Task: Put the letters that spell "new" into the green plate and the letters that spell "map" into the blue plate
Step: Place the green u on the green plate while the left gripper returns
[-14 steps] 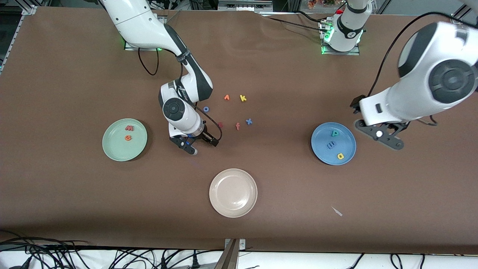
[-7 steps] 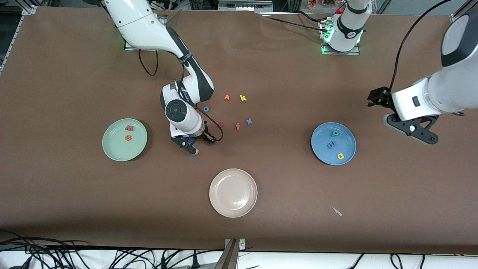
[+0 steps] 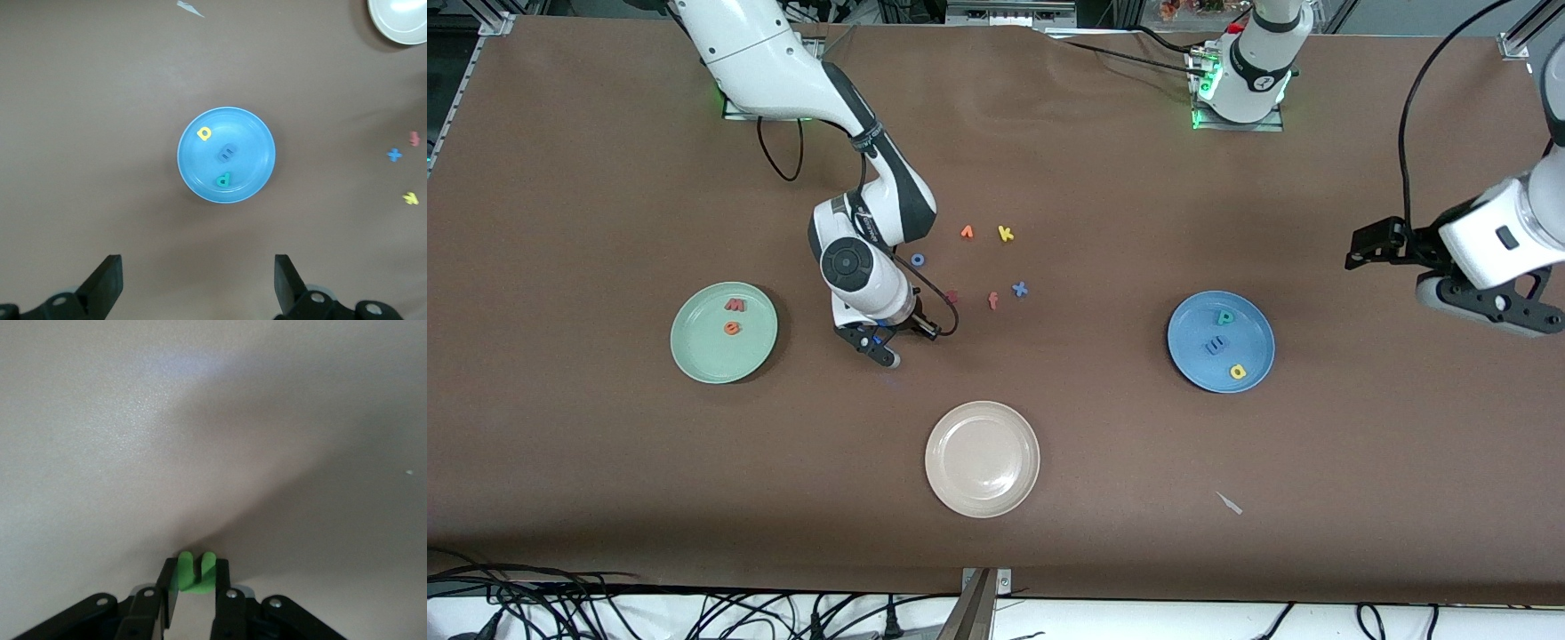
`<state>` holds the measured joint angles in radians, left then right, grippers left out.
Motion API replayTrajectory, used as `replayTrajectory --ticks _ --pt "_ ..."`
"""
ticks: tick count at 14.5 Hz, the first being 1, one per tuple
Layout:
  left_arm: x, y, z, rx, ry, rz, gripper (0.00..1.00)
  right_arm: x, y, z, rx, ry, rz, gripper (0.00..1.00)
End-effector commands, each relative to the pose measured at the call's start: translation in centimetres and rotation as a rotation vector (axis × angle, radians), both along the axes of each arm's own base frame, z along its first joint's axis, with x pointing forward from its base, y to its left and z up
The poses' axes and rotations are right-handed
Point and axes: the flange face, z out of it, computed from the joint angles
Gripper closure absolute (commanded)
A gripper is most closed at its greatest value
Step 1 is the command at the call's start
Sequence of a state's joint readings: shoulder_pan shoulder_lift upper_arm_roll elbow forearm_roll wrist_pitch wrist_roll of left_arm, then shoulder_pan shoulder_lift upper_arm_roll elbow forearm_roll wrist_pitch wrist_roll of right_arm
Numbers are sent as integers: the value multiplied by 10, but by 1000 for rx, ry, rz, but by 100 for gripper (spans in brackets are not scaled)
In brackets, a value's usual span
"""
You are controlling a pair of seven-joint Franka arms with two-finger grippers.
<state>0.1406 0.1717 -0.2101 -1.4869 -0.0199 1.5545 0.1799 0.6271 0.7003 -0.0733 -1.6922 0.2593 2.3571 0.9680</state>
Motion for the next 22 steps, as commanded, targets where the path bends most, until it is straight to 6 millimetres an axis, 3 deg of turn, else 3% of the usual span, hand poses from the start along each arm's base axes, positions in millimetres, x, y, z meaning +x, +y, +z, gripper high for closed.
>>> replayTrajectory --ticks 1,3,5,8,12,16,20,22 --pt "-35 1 5 13 -72 86 0 36 -14 42 -34 54 44 100" --pt "-43 3 8 12 -93 123 0 40 -39 55 -53 84 171 100" --pt "-60 -10 7 20 -107 97 0 49 -77 68 -72 111 288 100" --pt "-80 -9 6 20 -102 99 0 60 -140 72 -111 188 434 100" --pt "-77 -12 12 20 -111 153 0 62 -219 73 -112 215 533 100" --pt "-56 -15 22 15 -137 151 0 41 -258 68 -89 180 570 100" --pt "-52 -21 27 19 -112 137 0 10 -295 55 -73 109 620 100" --pt "-50 -26 24 23 -84 127 0 2 -304 42 -87 89 620 100"
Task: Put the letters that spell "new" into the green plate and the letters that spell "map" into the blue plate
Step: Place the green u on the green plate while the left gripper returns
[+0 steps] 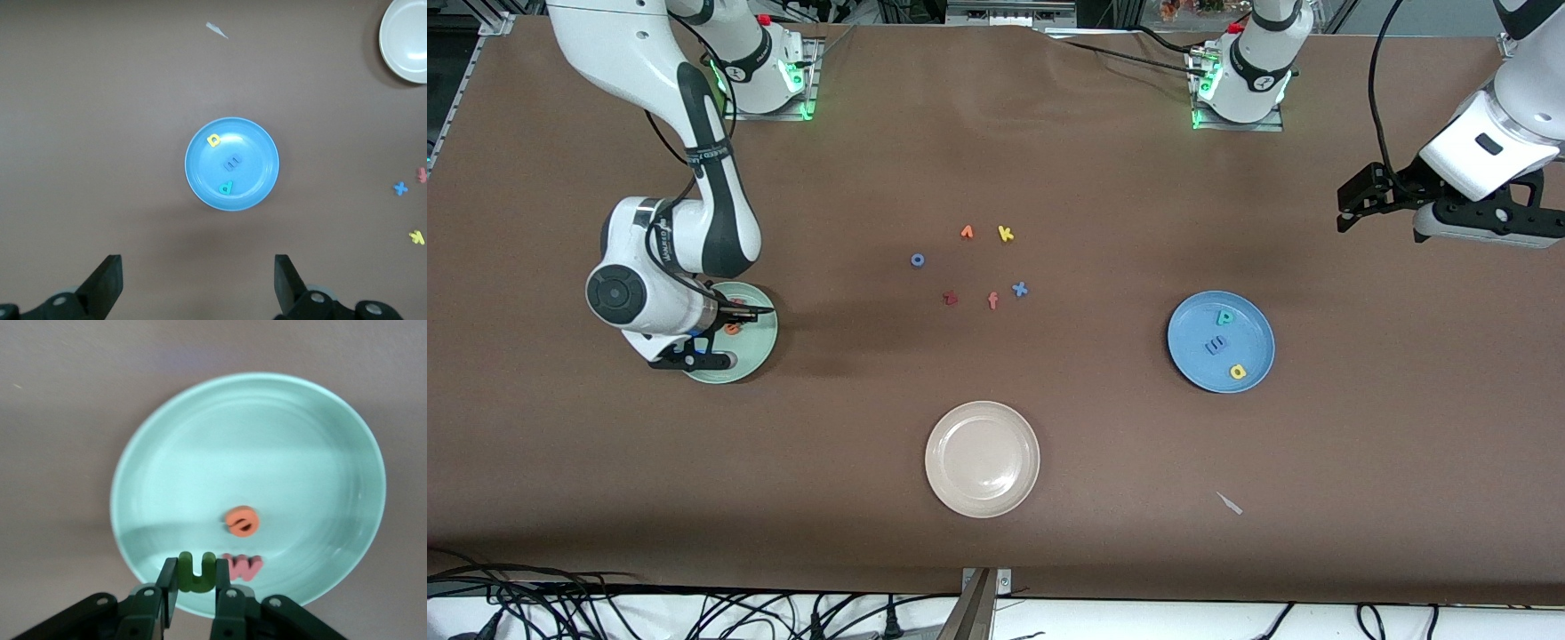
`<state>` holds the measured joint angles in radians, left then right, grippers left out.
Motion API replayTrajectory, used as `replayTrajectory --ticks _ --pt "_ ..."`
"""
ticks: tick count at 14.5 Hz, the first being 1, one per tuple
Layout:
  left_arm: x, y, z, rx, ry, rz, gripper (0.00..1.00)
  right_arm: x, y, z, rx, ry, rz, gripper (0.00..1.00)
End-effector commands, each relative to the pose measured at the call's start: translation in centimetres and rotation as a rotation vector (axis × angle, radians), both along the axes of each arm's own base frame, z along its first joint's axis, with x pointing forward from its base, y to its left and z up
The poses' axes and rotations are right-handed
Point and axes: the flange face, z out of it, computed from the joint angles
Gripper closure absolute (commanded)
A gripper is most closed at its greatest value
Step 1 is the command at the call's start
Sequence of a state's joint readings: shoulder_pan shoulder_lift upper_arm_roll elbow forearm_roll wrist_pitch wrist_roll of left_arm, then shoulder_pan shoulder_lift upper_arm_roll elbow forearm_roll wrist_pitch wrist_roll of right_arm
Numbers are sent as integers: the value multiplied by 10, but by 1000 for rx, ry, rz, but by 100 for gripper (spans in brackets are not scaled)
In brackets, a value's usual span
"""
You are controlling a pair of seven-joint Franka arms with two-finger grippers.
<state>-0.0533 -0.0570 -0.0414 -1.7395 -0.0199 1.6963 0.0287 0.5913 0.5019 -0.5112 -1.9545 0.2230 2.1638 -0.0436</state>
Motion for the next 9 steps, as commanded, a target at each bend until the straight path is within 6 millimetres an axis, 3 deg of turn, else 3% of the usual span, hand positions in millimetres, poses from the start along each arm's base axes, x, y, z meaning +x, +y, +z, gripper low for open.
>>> replayTrajectory --ticks 1,2,3,9 --pt "8 -4 2 -15 29 4 0 -18 -7 -3 7 -23 26 100" --pt "7 -3 0 -14 37 5 0 -15 -6 -1 9 -23 25 37" --pt "4 -3 -1 -18 59 16 0 -10 -5 5 14 -34 19 0" --pt "-2 -4 -5 -18 112 35 0 26 38 86 53 59 58 0"
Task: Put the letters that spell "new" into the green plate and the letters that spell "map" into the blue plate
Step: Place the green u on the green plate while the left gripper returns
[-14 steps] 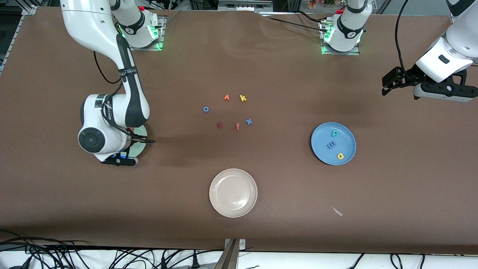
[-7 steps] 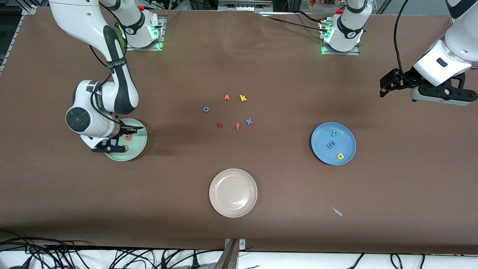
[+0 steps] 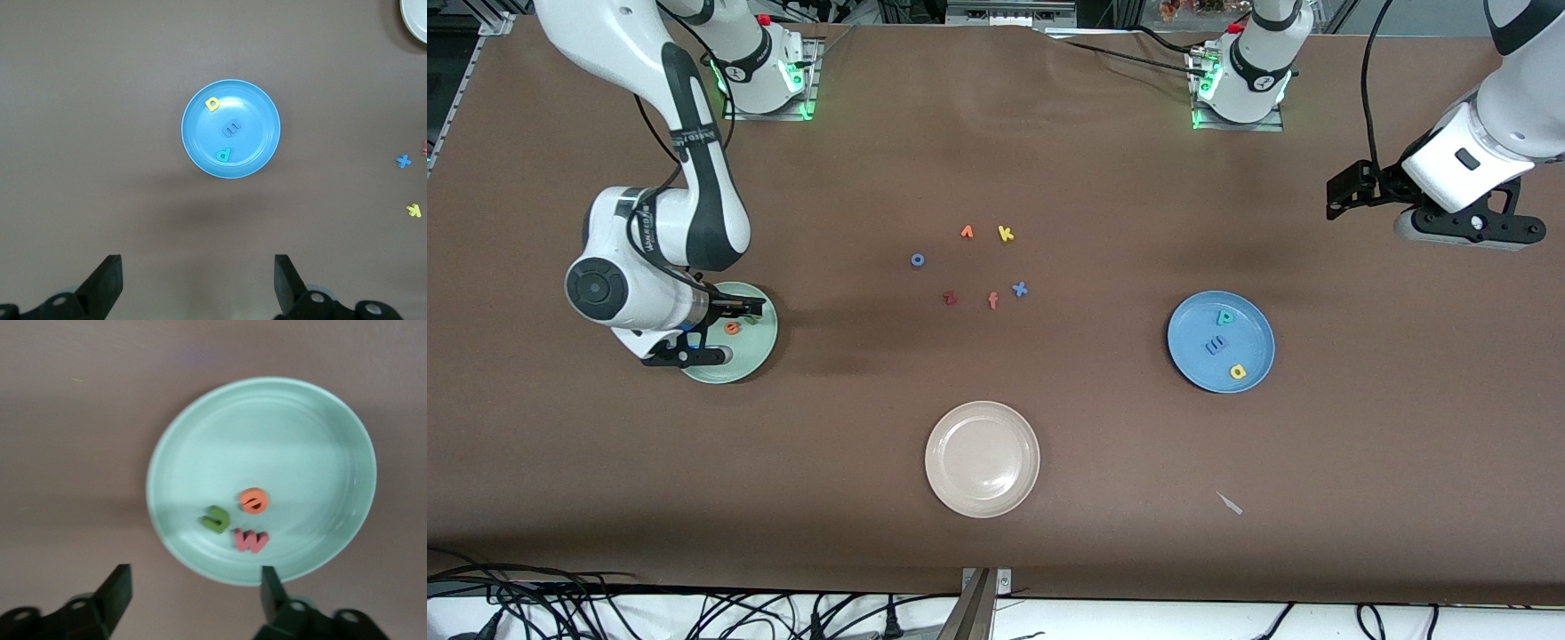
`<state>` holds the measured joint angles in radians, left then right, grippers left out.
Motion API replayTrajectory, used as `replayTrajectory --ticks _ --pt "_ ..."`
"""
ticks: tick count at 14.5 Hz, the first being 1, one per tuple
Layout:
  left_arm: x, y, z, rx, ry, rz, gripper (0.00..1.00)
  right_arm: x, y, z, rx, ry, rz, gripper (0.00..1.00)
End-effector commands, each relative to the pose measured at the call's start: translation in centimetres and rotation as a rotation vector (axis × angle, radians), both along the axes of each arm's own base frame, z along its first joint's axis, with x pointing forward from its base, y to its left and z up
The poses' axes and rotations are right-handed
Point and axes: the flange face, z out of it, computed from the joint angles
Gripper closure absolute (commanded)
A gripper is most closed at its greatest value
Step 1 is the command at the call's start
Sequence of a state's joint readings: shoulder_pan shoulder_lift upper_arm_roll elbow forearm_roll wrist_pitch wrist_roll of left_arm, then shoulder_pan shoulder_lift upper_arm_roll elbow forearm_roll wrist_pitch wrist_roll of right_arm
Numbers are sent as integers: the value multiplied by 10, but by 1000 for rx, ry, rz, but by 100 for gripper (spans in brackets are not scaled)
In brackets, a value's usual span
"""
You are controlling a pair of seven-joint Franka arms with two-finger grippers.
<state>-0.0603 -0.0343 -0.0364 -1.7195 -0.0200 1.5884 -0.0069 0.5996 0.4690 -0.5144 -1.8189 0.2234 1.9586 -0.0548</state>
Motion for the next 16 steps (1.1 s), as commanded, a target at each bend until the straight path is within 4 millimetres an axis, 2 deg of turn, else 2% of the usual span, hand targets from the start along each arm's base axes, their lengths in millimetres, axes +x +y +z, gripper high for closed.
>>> replayTrajectory --ticks 1,3,5,7,10,12,14,16 --pt "4 -2 7 -27 -2 8 0 9 23 35 18 25 34 0" --pt "4 0 7 -30 -3 13 0 7 51 54 19 55 58 0" --pt "4 2 8 -30 -2 14 0 5 67 73 4 80 32 0" --pt "5 3 8 -30 -2 16 0 3 73 90 4 117 37 0" --pt "5 -1 9 -29 -5 11 0 2 78 104 5 130 44 0" --pt "4 -5 9 -28 -5 11 0 -2 95 111 31 114 86 0" --pt "5 -3 9 -27 -5 9 0 -11 106 139 4 62 165 0" --pt "5 -2 9 -27 -5 8 0 -22 99 159 18 32 126 0"
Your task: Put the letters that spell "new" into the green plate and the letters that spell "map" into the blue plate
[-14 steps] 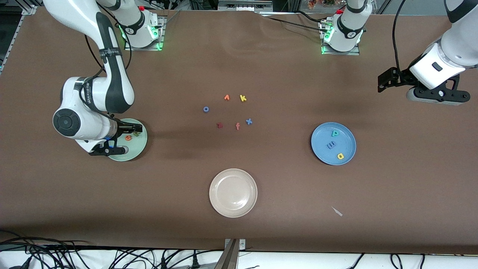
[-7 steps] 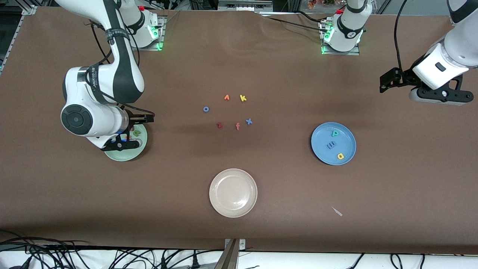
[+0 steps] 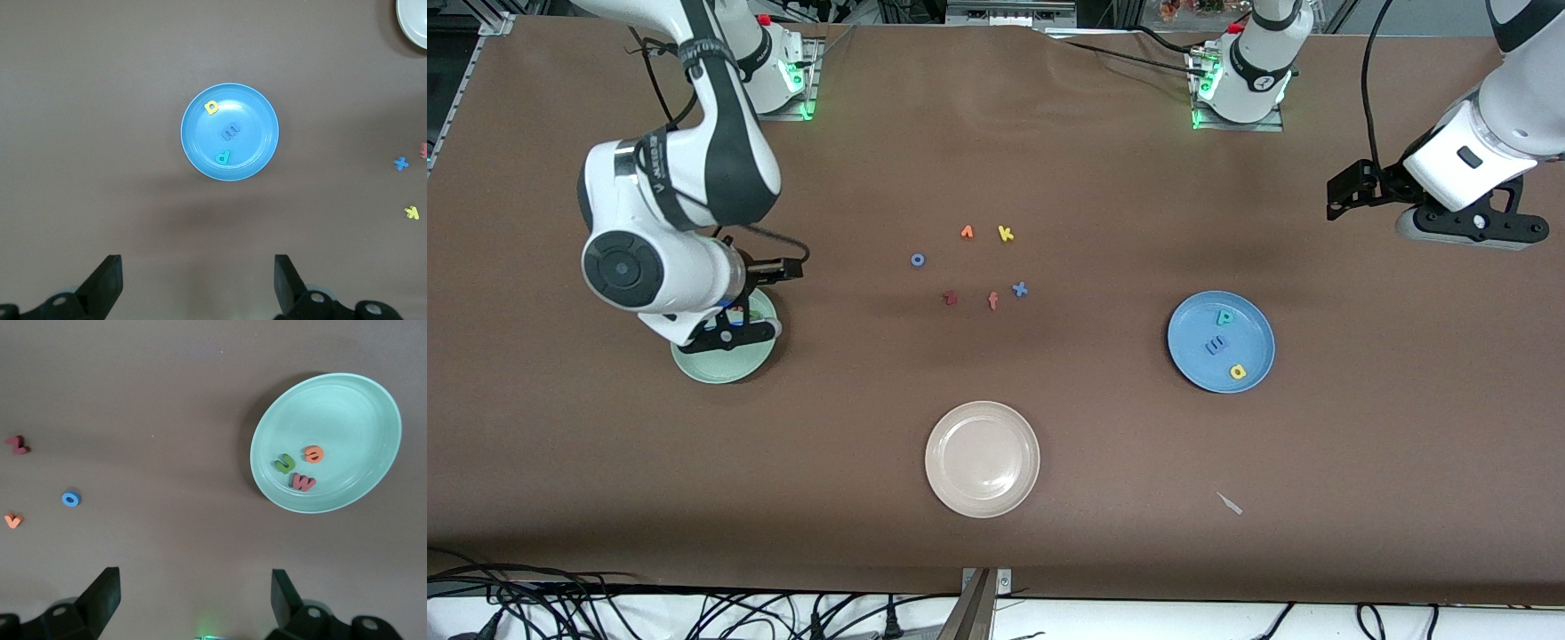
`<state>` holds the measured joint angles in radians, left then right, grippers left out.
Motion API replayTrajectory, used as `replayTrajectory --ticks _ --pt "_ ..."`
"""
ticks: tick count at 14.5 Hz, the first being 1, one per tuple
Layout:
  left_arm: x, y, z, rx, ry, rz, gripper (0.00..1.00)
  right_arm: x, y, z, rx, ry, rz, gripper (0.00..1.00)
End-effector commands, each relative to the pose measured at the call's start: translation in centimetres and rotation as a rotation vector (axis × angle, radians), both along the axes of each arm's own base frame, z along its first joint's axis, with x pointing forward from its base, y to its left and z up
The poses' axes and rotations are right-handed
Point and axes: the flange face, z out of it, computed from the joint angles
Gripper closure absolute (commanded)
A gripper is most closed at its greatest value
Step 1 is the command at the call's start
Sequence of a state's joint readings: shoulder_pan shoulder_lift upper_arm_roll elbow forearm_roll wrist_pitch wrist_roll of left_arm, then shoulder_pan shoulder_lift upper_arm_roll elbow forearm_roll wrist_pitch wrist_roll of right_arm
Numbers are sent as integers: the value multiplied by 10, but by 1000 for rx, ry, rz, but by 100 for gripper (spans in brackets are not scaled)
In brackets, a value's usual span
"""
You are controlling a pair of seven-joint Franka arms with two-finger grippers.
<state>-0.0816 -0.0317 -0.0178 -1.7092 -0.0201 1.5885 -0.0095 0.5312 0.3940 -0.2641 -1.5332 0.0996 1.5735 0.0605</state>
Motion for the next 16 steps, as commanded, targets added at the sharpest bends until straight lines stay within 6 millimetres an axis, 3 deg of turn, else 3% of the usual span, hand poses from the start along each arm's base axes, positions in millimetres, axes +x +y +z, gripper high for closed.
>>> replayTrajectory --ticks 1,5,7,9,16 --pt "3 -2 5 -26 3 8 0 -18 -17 53 44 -79 -19 0" --pt "3 -2 5 -26 3 6 0 -53 -87 137 92 -236 -115 0" --pt "3 -2 5 -26 3 6 0 -58 -132 156 96 -257 -191 0" --pt "3 -2 5 -26 3 4 0 -63 -157 169 95 -280 -241 0" --pt "3 -2 5 -26 4 3 0 -70 -180 190 45 -297 -263 0"
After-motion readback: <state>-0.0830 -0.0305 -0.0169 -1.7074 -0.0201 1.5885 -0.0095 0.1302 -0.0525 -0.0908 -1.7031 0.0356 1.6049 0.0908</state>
